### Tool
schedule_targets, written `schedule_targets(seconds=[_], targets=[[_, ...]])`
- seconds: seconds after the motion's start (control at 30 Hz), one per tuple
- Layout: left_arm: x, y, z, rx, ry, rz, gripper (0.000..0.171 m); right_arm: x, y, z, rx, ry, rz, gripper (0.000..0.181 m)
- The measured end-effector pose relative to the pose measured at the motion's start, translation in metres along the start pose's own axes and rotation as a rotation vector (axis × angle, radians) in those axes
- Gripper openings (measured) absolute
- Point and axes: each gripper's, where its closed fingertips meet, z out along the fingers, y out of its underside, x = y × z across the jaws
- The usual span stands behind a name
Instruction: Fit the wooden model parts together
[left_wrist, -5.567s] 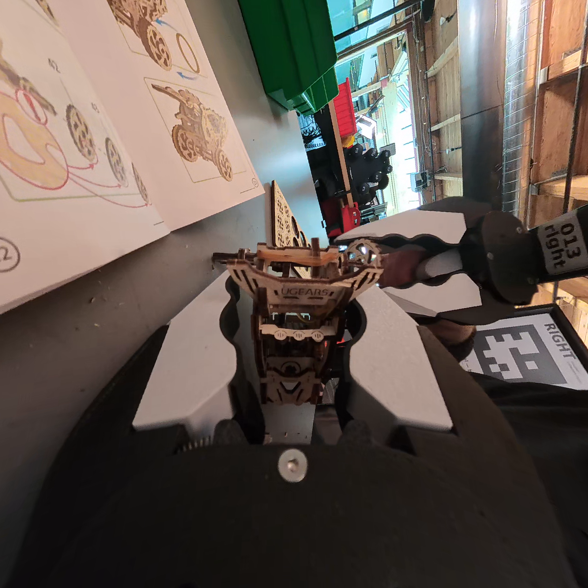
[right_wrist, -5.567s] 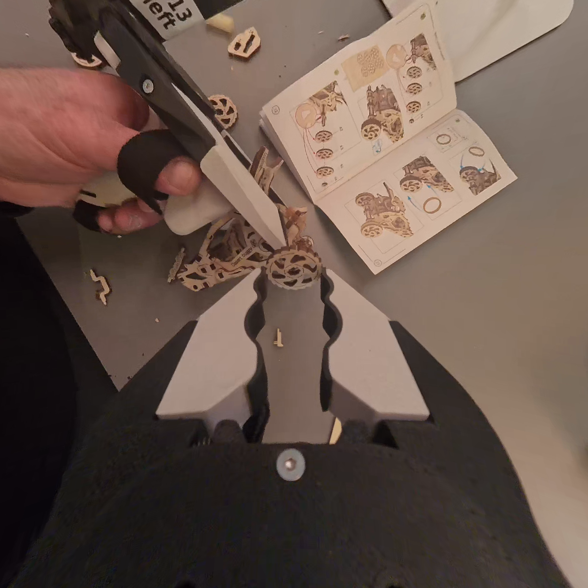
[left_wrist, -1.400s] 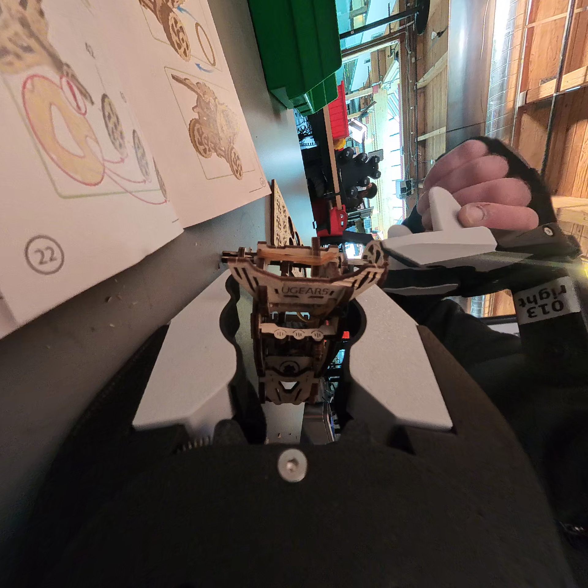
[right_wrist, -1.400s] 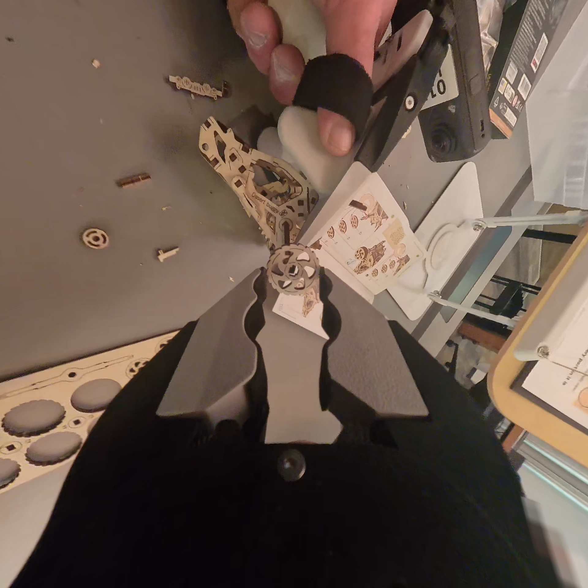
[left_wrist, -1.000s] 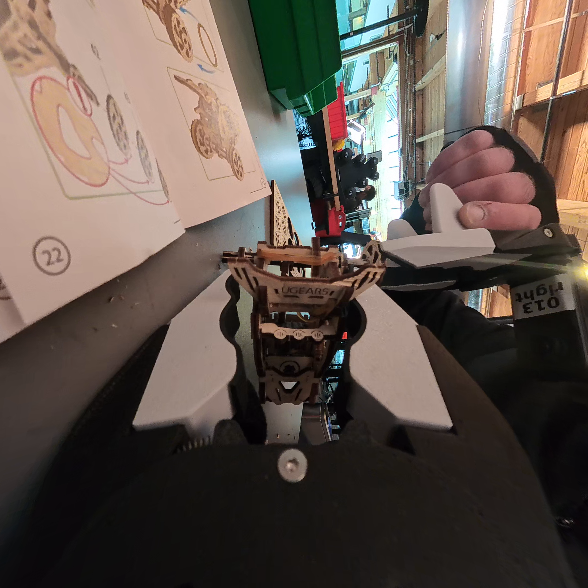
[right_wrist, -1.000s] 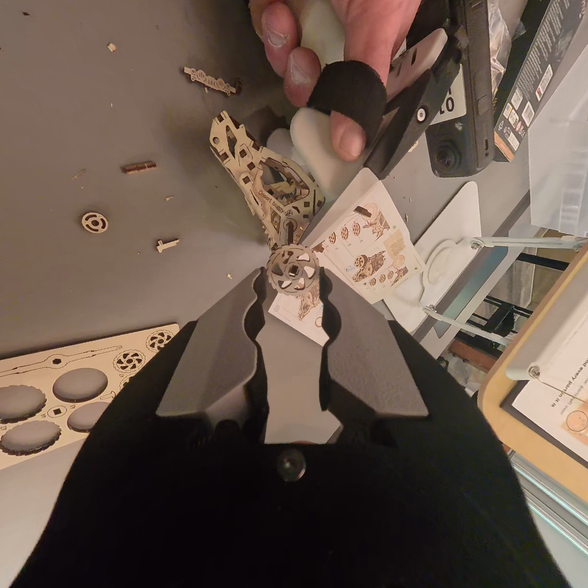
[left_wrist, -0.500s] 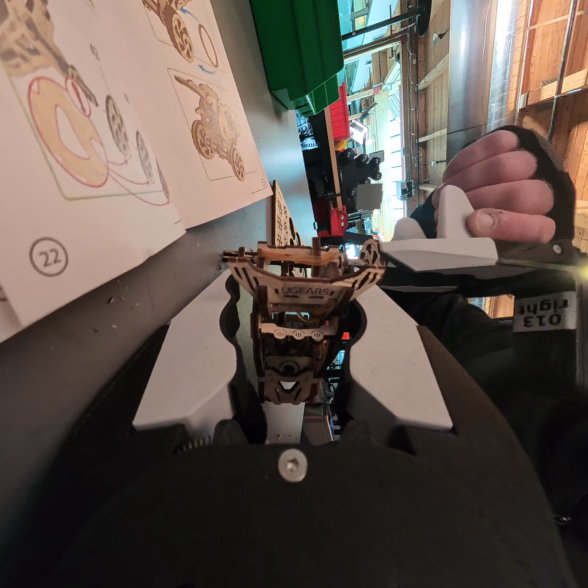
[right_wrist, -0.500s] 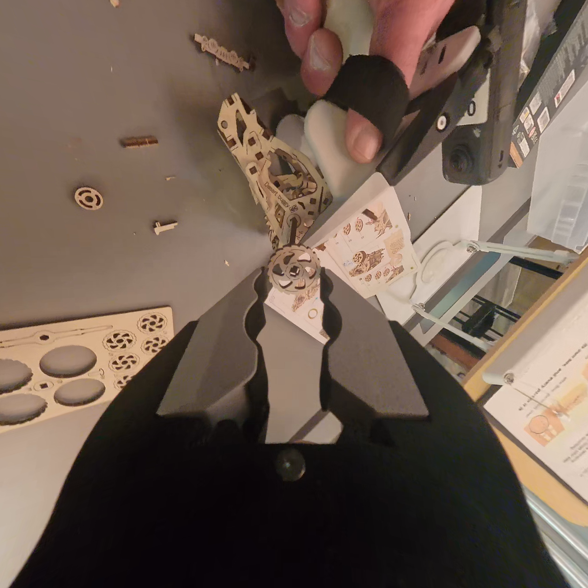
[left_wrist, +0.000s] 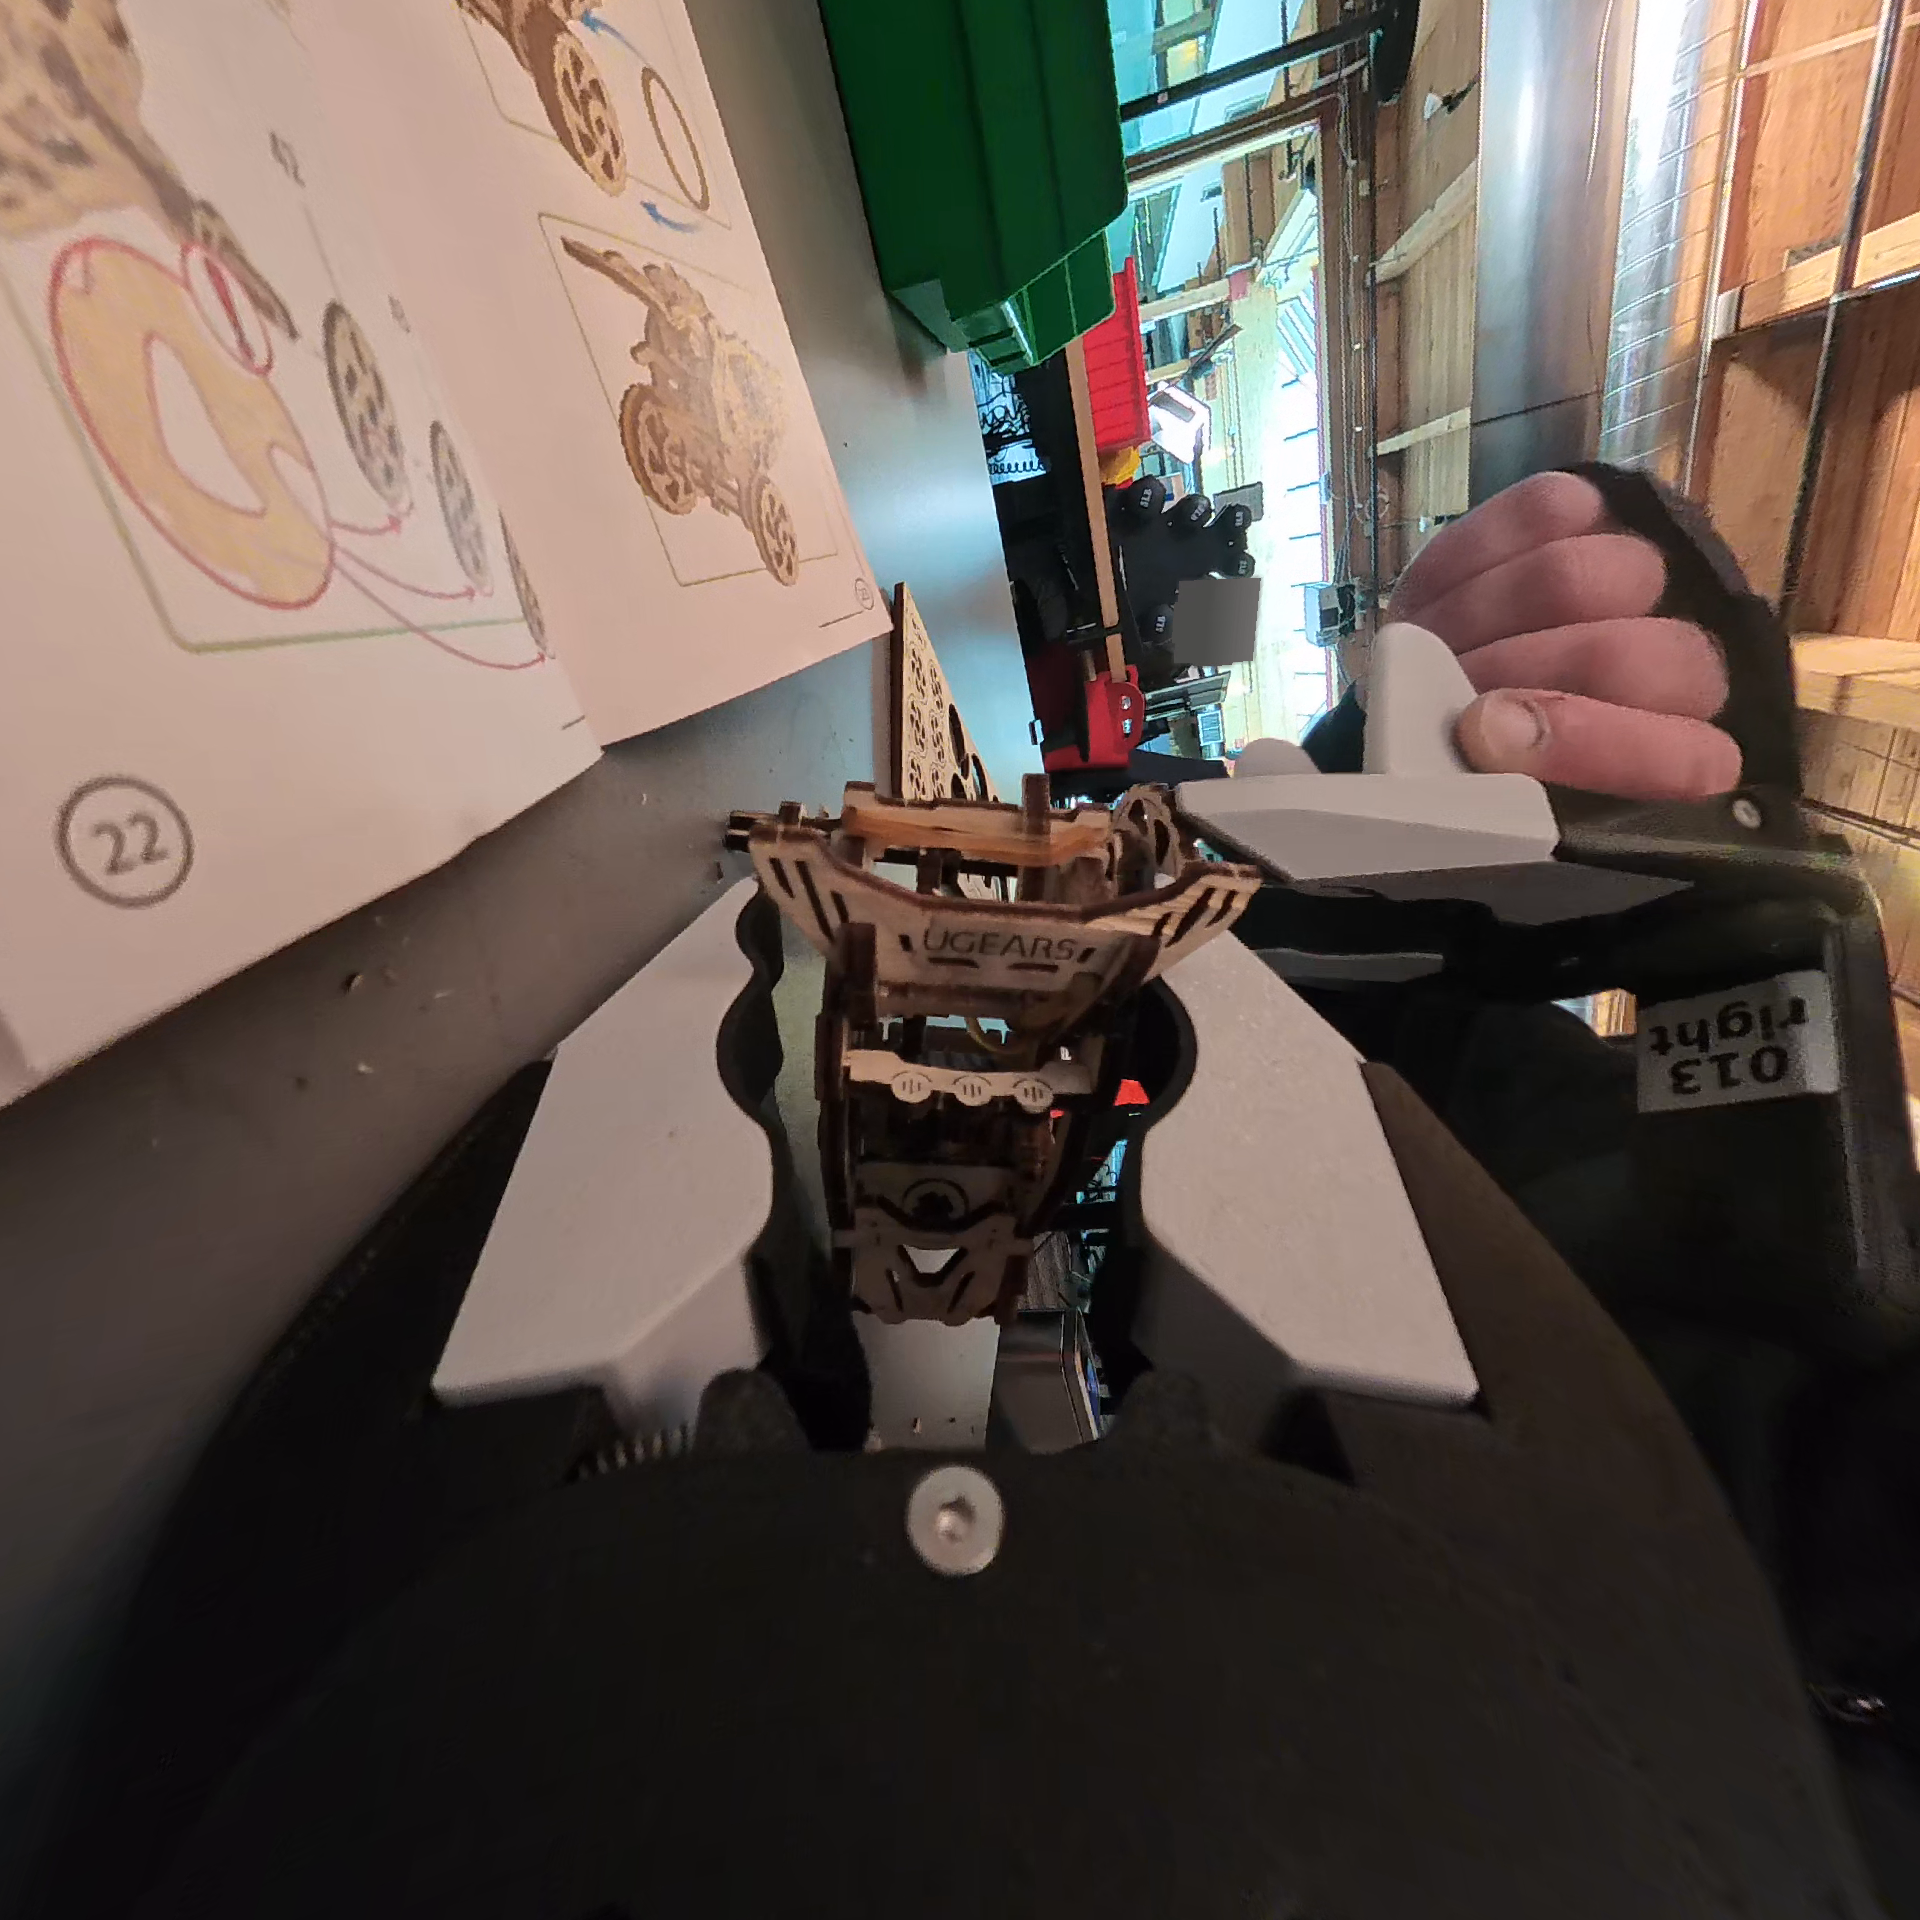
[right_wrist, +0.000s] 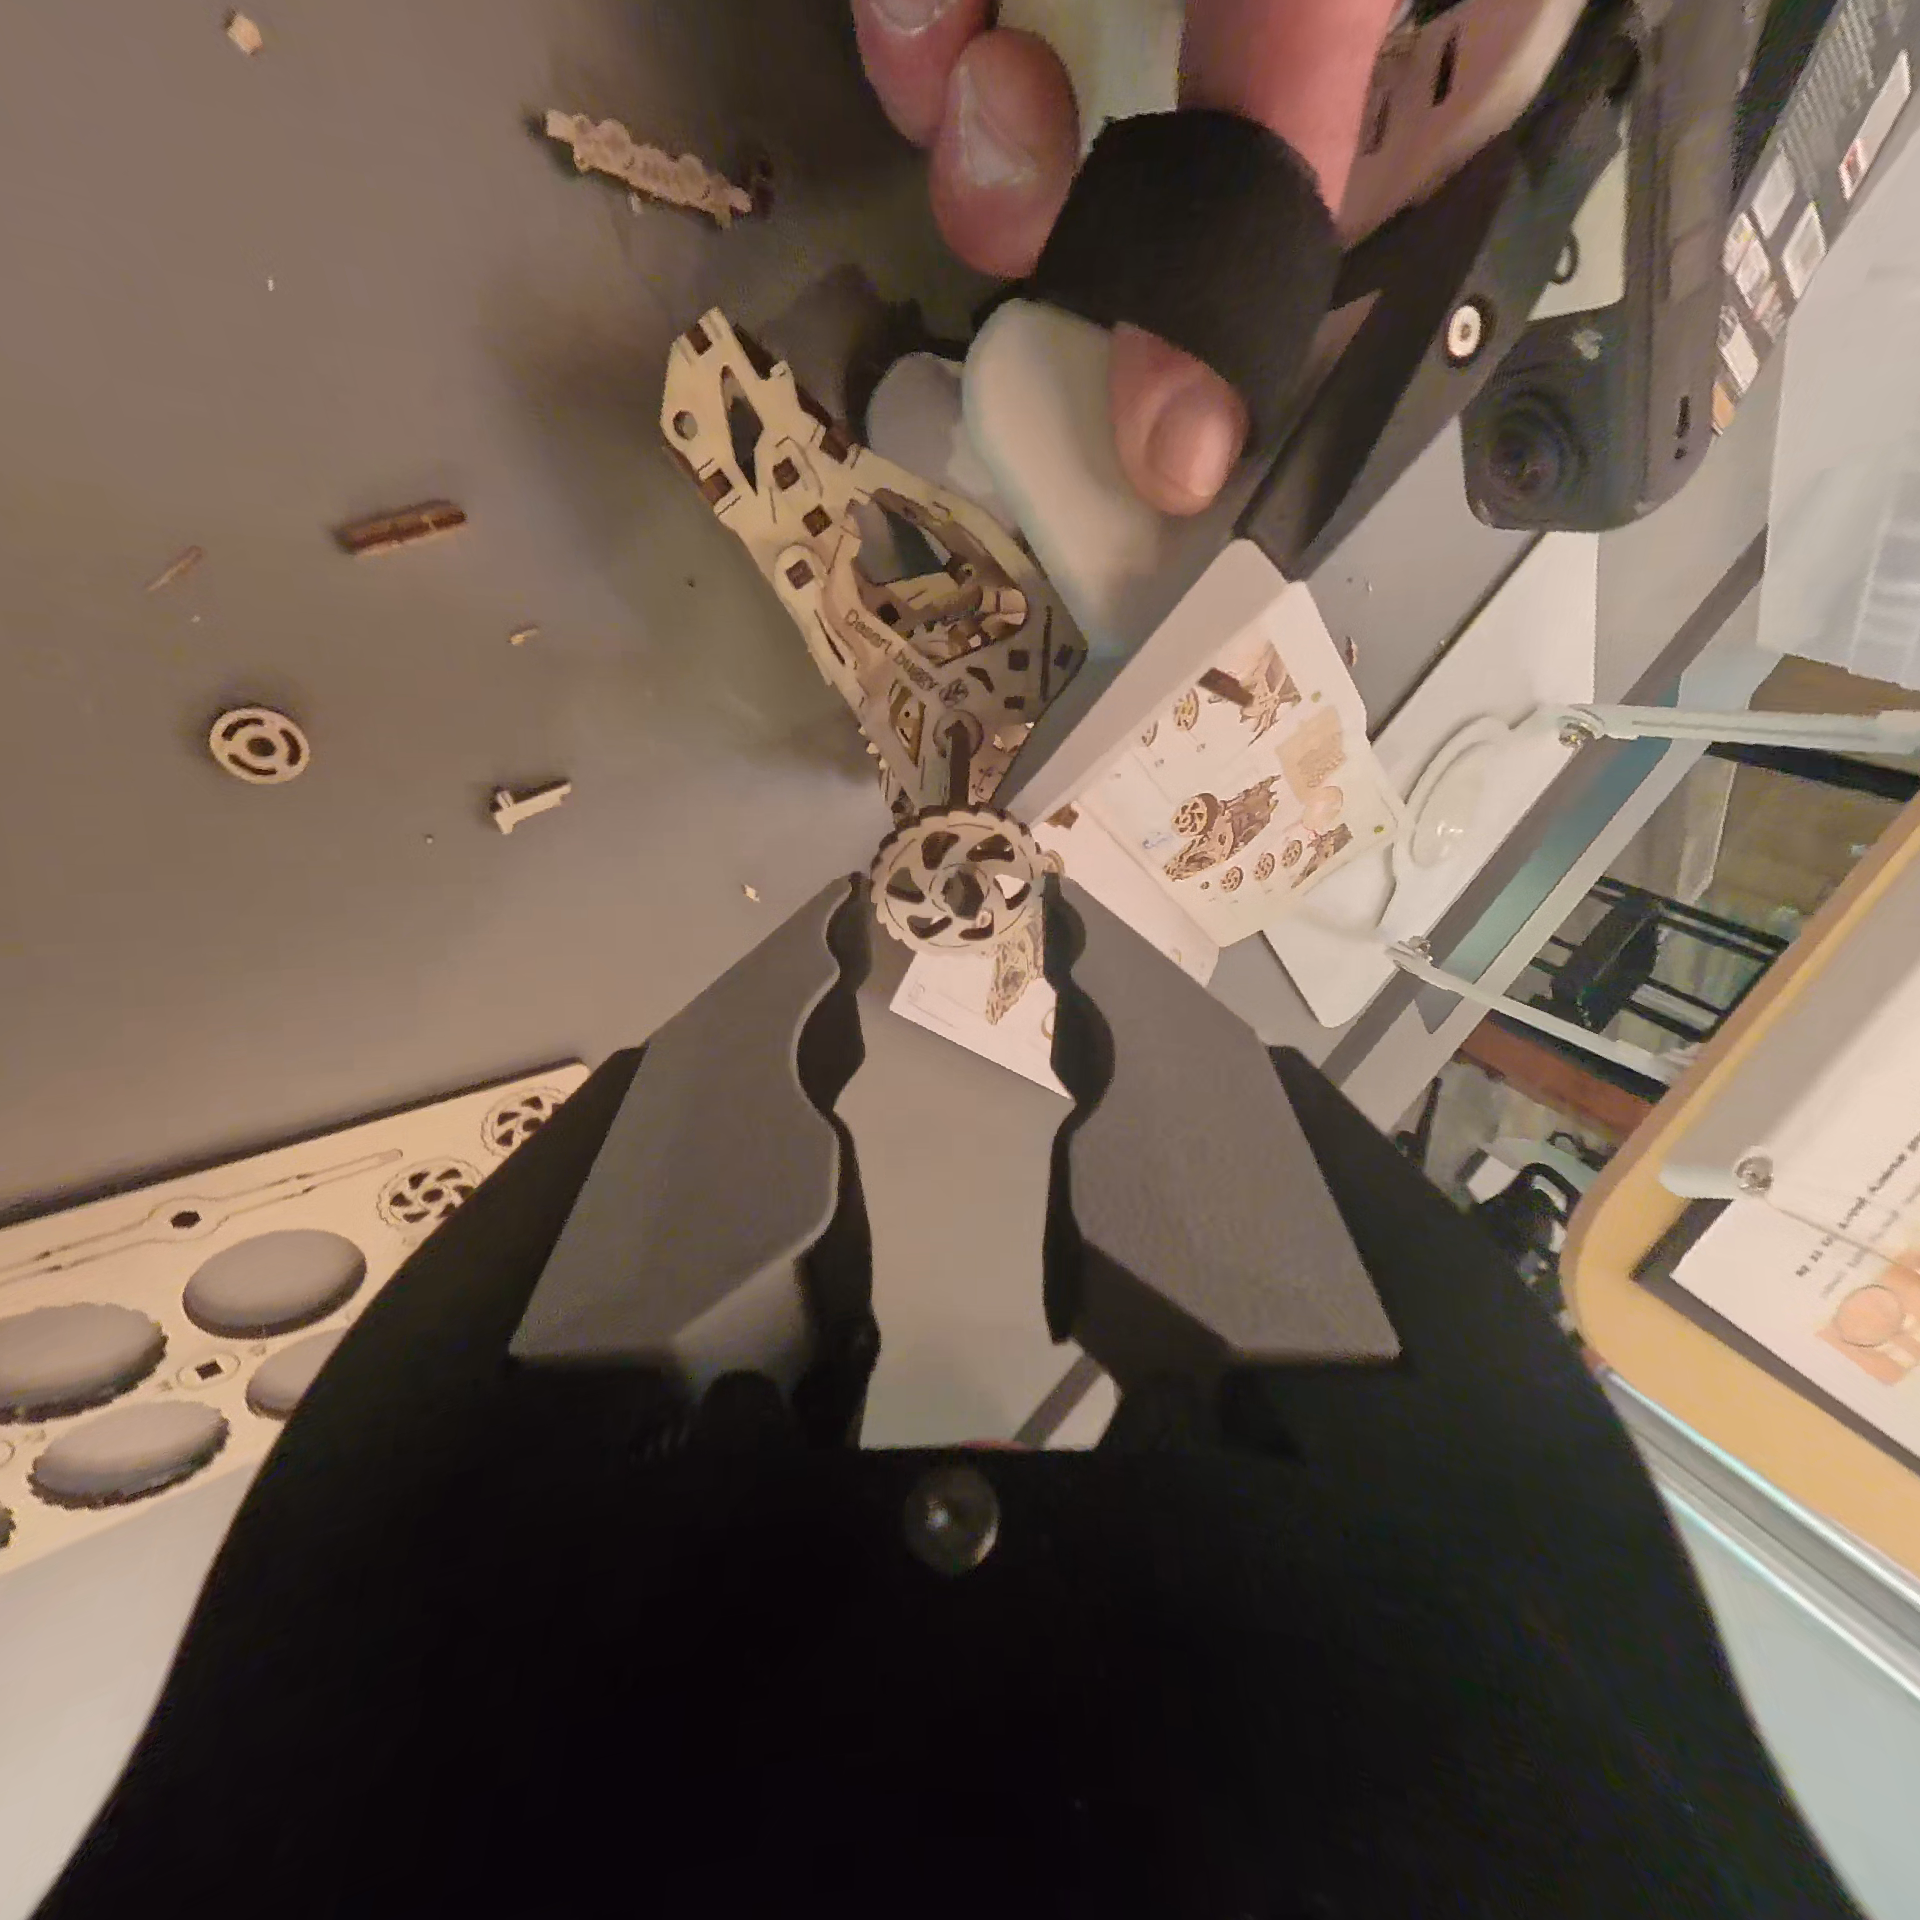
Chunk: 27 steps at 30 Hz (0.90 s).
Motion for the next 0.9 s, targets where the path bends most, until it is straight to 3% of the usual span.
schedule_targets(seconds=[0.1, 0.3, 0.47, 0.57, 0.9], targets=[[0.000, 0.000, 0.000, -0.004, 0.004, -0.002, 0.065, -0.002, -0.001, 0.004, 0.035, -0.015, 0.070, 0.043], [0.001, 0.000, 0.000, -0.006, 0.007, -0.005, 0.065, 0.001, -0.001, -0.002, 0.125, -0.007, 0.201, 0.042], [0.002, 0.001, 0.000, -0.004, 0.007, 0.008, 0.065, 0.001, 0.004, -0.014, 0.272, -0.103, 0.523, 0.042], [0.001, 0.002, 0.001, -0.009, -0.005, 0.023, 0.065, 0.000, -0.004, -0.015, 0.347, -0.072, 0.601, 0.038], [0.001, 0.005, 0.002, -0.023, -0.017, 0.041, 0.065, -0.001, -0.008, -0.002, 0.342, 0.029, 0.723, 0.031]])
